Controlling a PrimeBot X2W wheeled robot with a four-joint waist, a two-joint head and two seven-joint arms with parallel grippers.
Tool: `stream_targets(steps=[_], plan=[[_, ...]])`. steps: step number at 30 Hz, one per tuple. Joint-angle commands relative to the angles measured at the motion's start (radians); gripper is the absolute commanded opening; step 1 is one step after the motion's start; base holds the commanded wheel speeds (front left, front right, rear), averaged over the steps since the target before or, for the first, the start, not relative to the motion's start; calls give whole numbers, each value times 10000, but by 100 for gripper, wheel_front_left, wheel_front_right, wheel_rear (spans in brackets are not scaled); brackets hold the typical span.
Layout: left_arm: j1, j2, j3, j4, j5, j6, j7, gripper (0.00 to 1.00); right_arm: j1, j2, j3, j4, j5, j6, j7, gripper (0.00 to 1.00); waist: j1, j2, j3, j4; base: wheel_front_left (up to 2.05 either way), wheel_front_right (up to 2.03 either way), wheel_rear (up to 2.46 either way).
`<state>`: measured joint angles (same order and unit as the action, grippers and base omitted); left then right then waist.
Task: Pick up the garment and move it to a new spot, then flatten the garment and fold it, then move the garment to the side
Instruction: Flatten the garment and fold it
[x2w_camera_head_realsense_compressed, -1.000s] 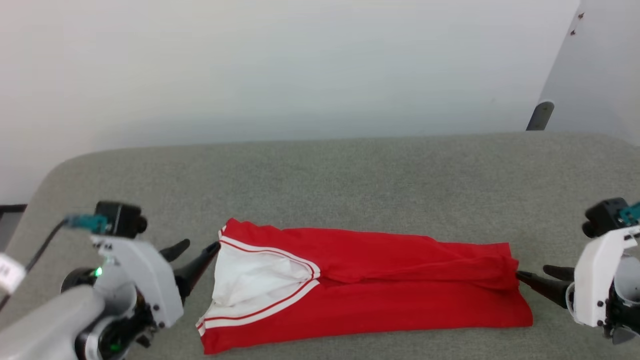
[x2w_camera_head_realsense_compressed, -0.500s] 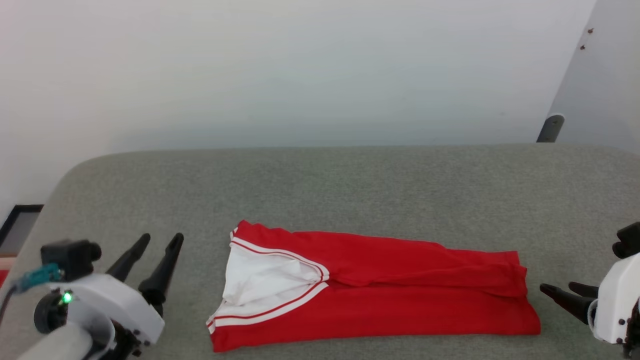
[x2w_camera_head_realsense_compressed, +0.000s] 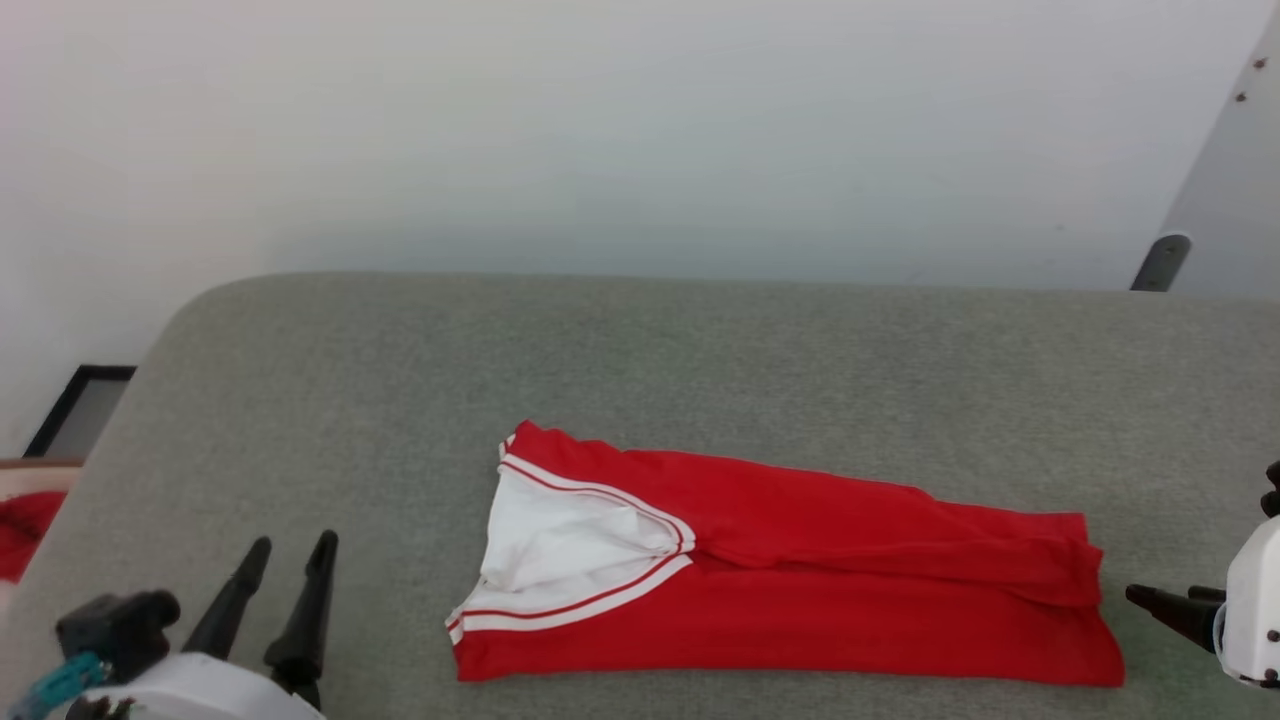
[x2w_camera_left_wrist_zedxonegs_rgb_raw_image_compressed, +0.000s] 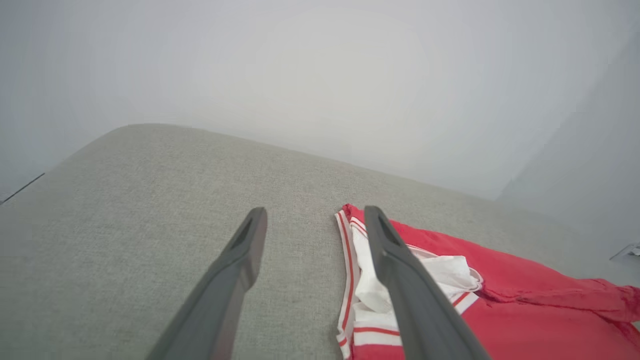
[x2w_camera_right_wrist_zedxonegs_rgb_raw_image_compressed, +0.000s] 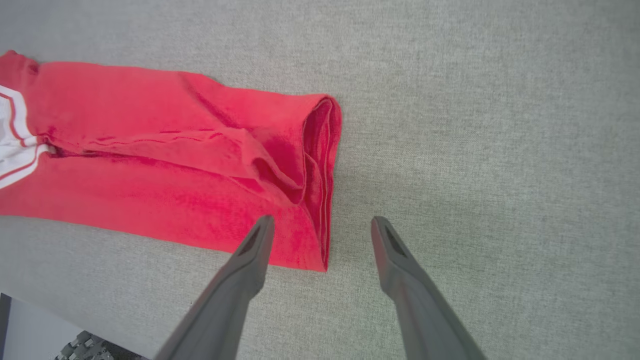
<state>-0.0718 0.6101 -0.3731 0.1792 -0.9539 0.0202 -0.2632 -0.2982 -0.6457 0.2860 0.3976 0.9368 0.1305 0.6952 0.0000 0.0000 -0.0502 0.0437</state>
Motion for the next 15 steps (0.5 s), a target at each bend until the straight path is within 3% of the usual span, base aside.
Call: stream_targets(steps=[1, 15], plan=[[245, -218, 341, 42, 337, -165, -4, 100, -131, 156, -209, 145, -159, 3, 275, 100, 0, 0, 128, 183, 0, 0, 0], [533, -1719, 1989, 327, 1796, -1016, -5, 100, -734, 955, -1184, 1250, -1600, 3, 1415, 100, 0, 0, 882, 1089, 0, 0, 0]])
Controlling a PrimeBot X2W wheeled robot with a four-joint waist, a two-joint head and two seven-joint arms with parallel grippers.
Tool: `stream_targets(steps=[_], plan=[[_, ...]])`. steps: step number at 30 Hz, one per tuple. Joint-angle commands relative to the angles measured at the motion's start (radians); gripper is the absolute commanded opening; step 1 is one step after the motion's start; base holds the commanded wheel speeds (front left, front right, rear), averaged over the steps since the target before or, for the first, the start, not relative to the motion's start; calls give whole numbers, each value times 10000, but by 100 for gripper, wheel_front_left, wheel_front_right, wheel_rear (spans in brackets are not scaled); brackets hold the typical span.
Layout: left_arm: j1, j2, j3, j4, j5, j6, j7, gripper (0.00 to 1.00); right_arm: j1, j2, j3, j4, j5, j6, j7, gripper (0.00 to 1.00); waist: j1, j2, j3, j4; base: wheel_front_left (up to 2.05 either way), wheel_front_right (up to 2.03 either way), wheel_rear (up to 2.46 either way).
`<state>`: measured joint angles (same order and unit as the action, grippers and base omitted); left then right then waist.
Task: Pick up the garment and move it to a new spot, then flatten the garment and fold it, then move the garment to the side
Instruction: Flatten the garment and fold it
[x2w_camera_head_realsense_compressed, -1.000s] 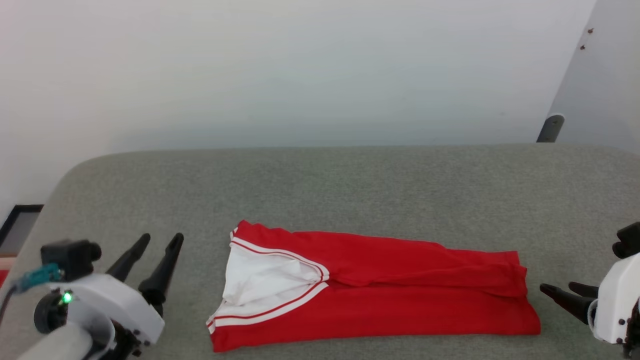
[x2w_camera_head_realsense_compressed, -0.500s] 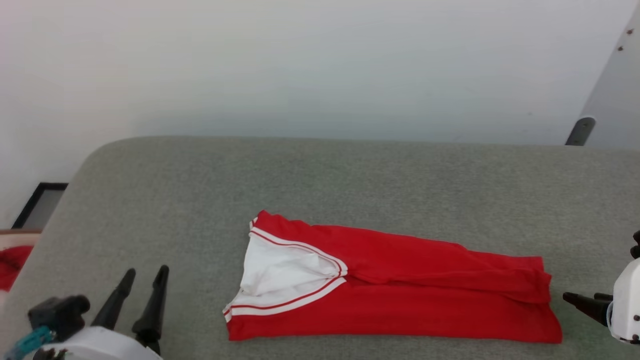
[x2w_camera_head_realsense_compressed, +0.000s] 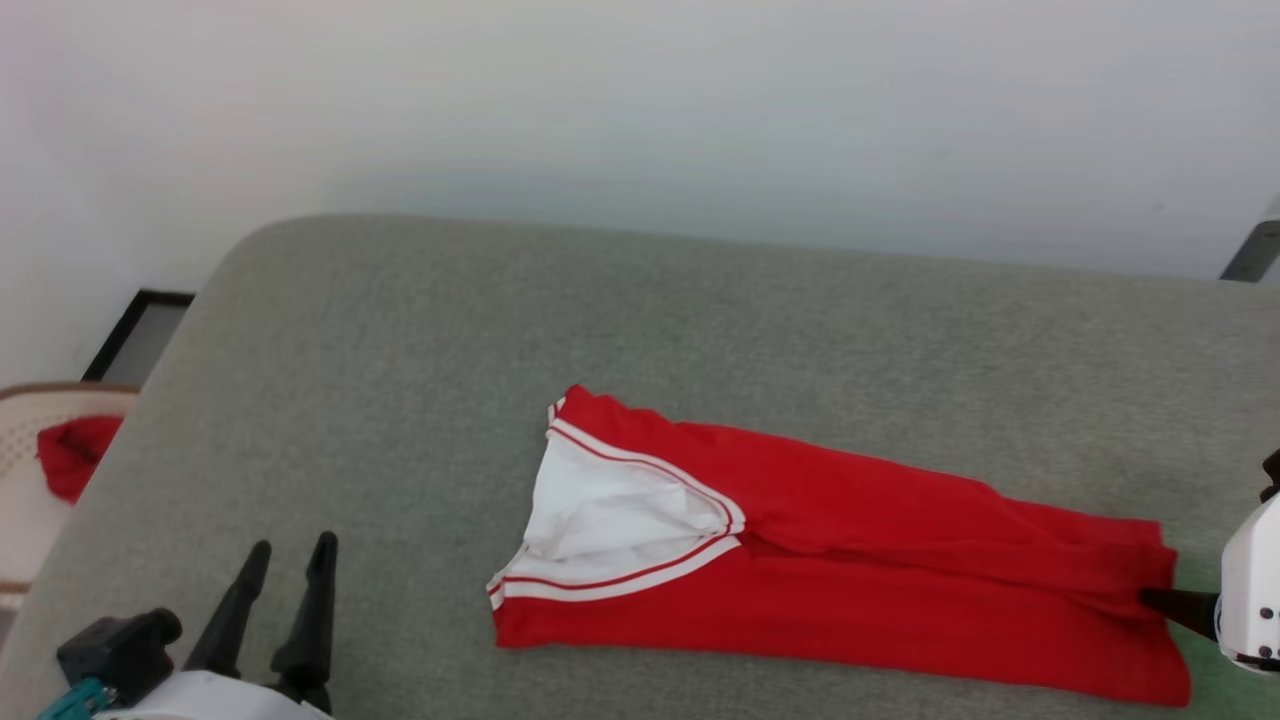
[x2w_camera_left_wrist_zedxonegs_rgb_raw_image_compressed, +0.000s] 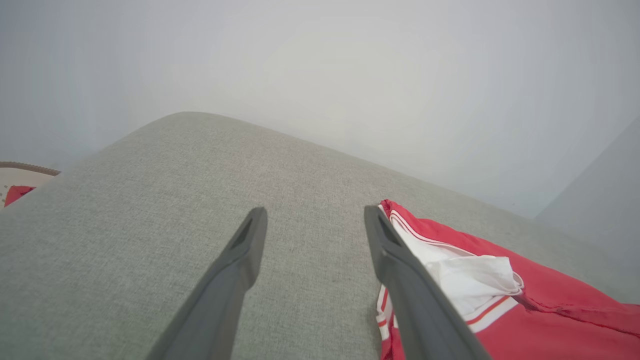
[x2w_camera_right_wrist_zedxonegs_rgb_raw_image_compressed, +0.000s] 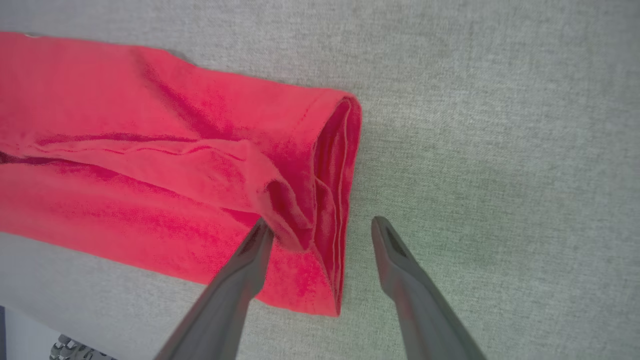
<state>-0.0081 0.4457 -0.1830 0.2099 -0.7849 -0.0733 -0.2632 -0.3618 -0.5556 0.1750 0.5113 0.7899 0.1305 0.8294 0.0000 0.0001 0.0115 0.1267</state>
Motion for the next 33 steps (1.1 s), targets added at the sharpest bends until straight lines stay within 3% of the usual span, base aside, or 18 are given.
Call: stream_targets(steps=[1, 15, 16, 17, 27, 33], plan=[[-141, -155, 126, 47, 181, -132, -5, 100, -146, 74, -131, 229, -272, 3, 96, 100, 0, -1, 329, 324, 0, 0, 0], [-530, -750, 422, 352, 447, -507, -5, 100, -598, 981, -339, 1495, -984, 5, 871, 100, 0, -1, 1035, 807, 0, 0, 0], [-537, -773, 456, 359, 443, -513, -5, 100, -598, 1062, -288, 1503, -874, 6, 960, 61, 0, -1, 1070, 814, 0, 0, 0], [-542, -795, 483, 361, 446, -523, -5, 100, -628, 1141, -217, 1476, -760, 8, 1083, 0, 0, -1, 1117, 814, 0, 0, 0], [-610, -964, 701, 403, 489, -583, -6, 100, -753, 759, -92, 1096, -208, 17, 1220, 0, 0, -1, 1243, 626, 0, 0, 0], [-653, -890, 693, 376, 482, -576, -6, 100, -883, 86, -230, 943, -71, -6, 843, 0, 0, -1, 1230, 414, 0, 0, 0]])
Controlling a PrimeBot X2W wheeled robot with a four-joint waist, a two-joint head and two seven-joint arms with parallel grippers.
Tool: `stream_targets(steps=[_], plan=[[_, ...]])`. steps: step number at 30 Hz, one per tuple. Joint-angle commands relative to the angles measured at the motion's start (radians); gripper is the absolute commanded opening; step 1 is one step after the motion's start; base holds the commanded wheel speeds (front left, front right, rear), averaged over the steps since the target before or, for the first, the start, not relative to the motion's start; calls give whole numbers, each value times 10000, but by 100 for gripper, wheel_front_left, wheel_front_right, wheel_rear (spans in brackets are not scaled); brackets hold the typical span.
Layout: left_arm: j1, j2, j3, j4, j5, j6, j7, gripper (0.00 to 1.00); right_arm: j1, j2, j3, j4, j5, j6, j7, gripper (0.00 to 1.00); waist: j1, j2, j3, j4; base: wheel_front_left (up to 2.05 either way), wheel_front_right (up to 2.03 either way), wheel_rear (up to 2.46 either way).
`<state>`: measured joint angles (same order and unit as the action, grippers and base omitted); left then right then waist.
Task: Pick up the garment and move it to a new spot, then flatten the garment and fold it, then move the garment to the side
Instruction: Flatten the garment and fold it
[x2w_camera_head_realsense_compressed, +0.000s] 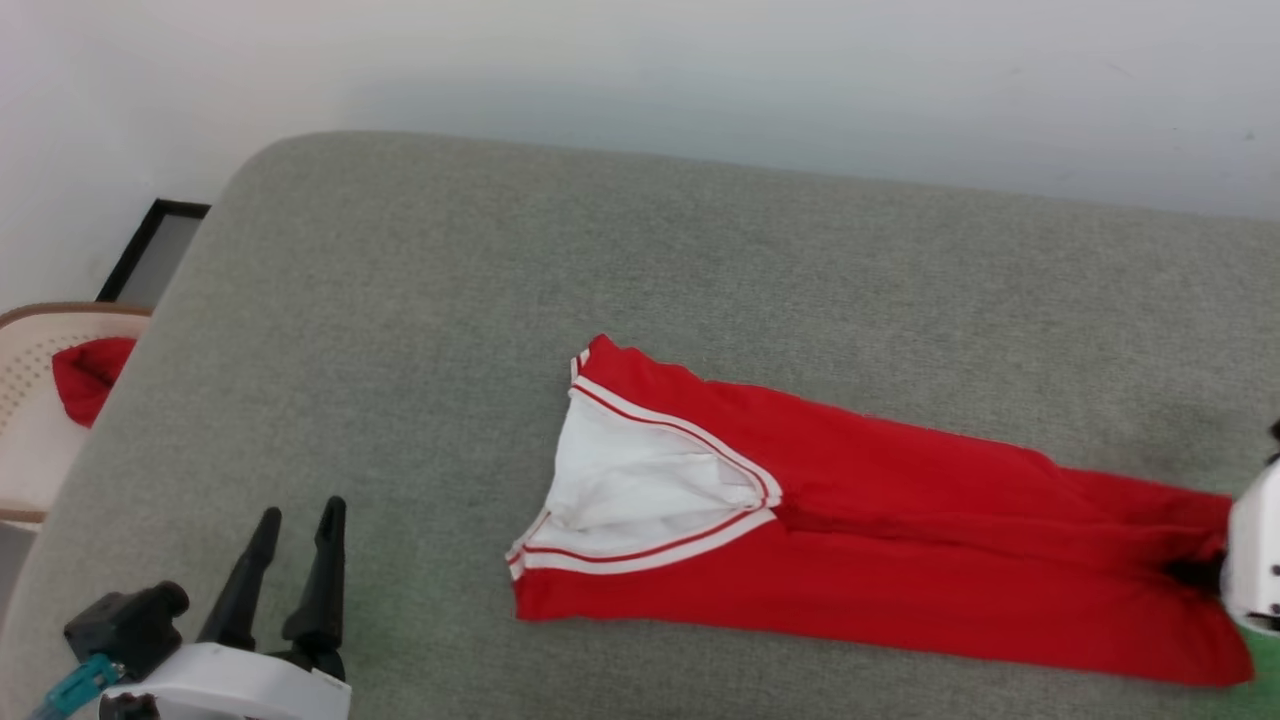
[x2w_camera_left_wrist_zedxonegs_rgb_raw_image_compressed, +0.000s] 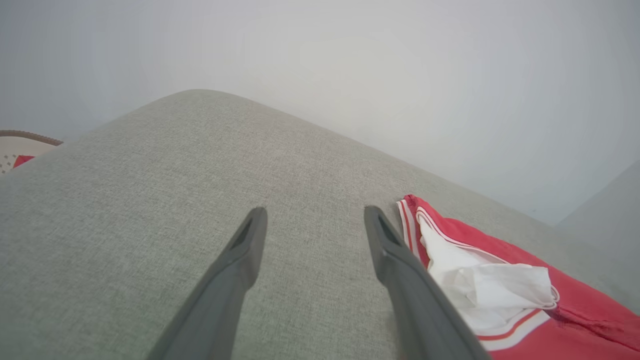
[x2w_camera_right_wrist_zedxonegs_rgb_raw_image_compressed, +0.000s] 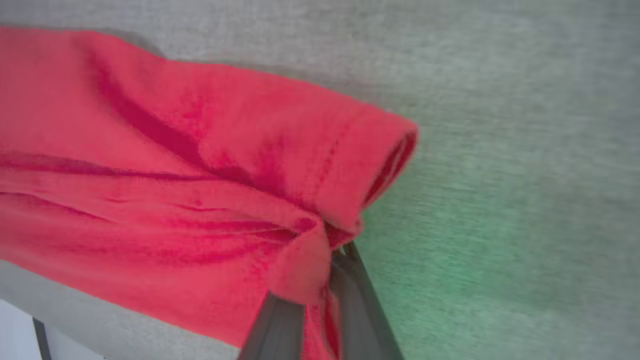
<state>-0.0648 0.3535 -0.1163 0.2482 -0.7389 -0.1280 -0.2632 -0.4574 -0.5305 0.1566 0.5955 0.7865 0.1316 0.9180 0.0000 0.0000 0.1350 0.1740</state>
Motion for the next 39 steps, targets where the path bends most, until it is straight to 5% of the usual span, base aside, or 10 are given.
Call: stream_targets(steps=[1, 11, 16, 30, 39], plan=[[-88, 52, 50, -36, 36, -31, -6, 100, 45, -311, -62, 113, -54, -18, -127, 0, 0, 0, -1, -98, 0, 0, 0], [-126, 157, -119, -91, -55, -37, -6, 100, -260, -1727, -379, 722, -271, -16, -822, 0, 0, 0, 45, -442, 0, 0, 0], [1, 198, -108, 1, -124, -36, -6, 100, -529, -1706, -234, 758, -317, -15, -748, 0, 0, 0, -117, -686, 0, 0, 0], [408, 228, -425, 275, -287, -33, 5, 100, -33, -323, 1233, -3271, 1077, -13, 442, 0, 0, 0, -1249, -832, 0, 0, 0], [-57, 136, -1182, 492, -381, -31, 123, 100, -319, 1263, 2140, -3623, 688, -13, 184, 0, 0, 0, -1506, 97, 0, 0, 0]])
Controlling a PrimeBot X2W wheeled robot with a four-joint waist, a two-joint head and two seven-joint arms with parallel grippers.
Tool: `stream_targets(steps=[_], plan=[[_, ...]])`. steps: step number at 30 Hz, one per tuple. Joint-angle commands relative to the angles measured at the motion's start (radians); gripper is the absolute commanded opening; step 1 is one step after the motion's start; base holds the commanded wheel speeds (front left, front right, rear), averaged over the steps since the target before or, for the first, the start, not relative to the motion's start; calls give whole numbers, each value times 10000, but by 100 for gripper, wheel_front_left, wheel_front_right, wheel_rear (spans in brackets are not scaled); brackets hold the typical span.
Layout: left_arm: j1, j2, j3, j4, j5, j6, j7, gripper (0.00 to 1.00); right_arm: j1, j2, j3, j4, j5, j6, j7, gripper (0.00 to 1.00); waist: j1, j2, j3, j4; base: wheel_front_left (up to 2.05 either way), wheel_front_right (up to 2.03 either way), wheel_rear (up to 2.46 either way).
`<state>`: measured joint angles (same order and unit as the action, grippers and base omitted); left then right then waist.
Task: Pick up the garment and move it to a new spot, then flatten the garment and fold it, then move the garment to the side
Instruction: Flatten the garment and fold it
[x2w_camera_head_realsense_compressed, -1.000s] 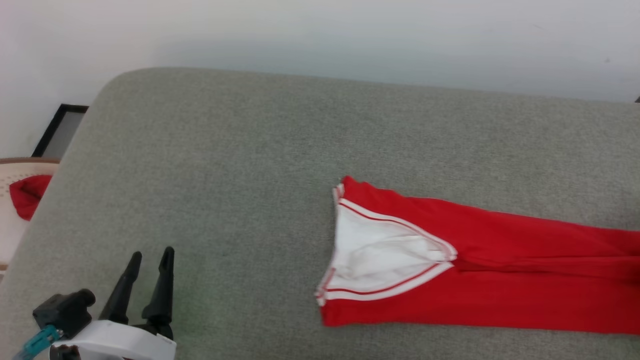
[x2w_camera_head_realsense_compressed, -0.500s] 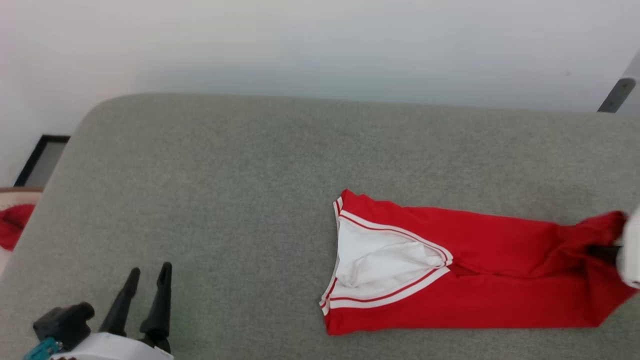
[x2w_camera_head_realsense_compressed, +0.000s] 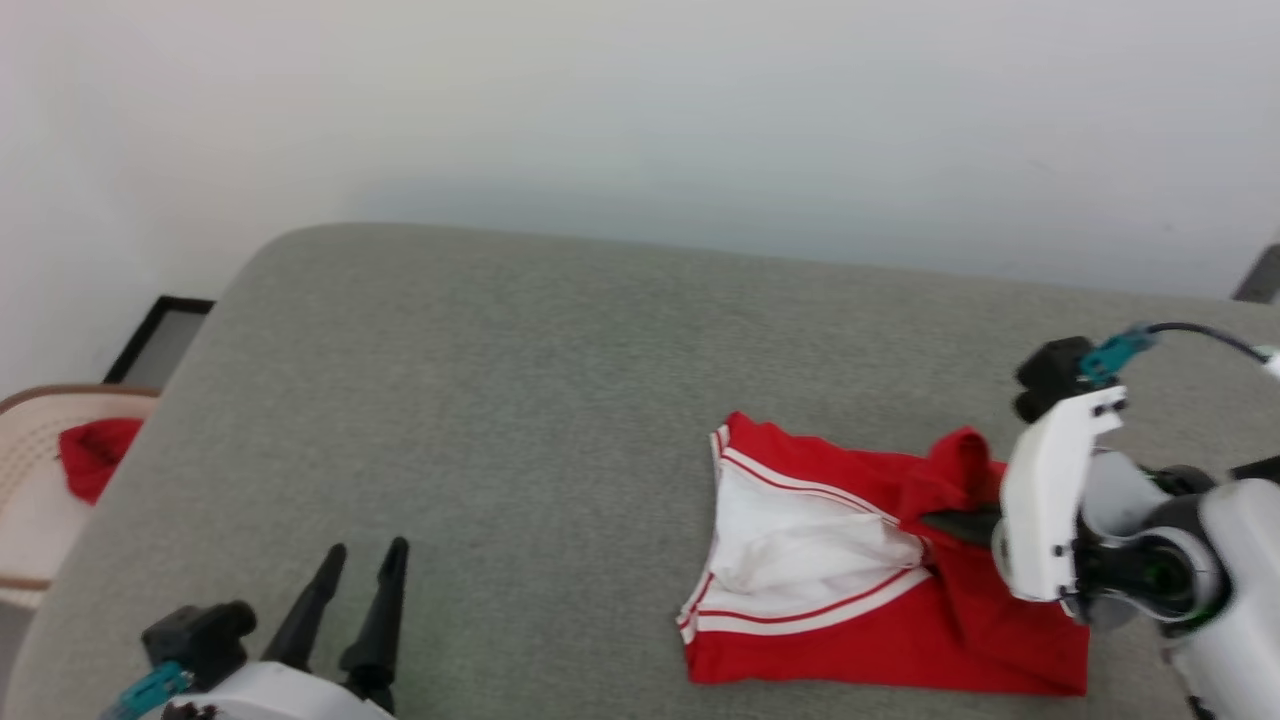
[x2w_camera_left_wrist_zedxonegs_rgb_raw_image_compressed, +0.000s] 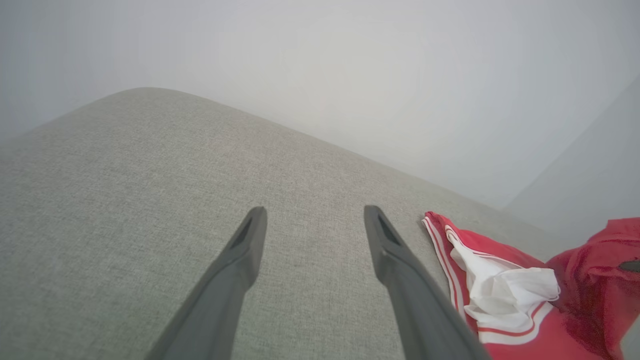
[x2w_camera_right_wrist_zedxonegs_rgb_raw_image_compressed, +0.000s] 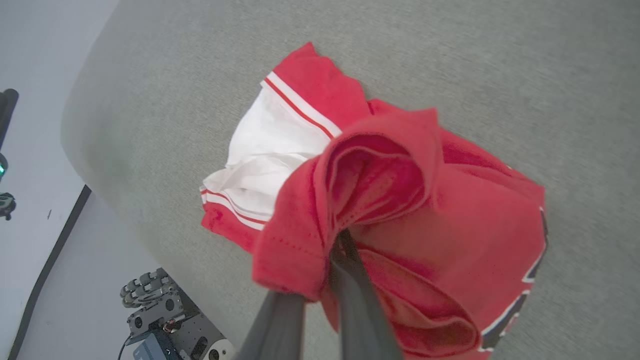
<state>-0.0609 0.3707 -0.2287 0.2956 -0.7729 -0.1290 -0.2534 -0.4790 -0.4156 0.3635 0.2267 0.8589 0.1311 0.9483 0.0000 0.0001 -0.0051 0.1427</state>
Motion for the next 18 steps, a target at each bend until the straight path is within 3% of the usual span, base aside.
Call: stream_targets(steps=[1, 7, 15, 16, 18], plan=[[-184, -65, -144, 44, -48, -22, 28, 100, -190, 289, 148, 189, -92, -7, -232, 0, 0, -1, -113, 546, 0, 0, 0], [-755, -210, -828, 281, -100, -22, 87, 100, -664, 1140, 629, 1286, -507, -6, -918, 0, 0, -1, -72, 1278, 0, 0, 0], [-1275, -307, -1440, 654, -381, -22, -12, 100, -1267, 1637, 1189, 2960, -852, -6, -1719, 0, 0, -1, 65, 1741, 0, 0, 0], [-1311, -291, -1471, 700, -408, -22, -24, 100, -1361, 1677, 1259, 3119, -835, -6, -1779, 14, 0, -1, 72, 1745, 0, 0, 0], [-1363, -275, -1509, 778, -490, -22, -50, 100, -1524, 1721, 1448, 3322, -778, -6, -1888, 58, 0, -1, 77, 1720, 0, 0, 0]])
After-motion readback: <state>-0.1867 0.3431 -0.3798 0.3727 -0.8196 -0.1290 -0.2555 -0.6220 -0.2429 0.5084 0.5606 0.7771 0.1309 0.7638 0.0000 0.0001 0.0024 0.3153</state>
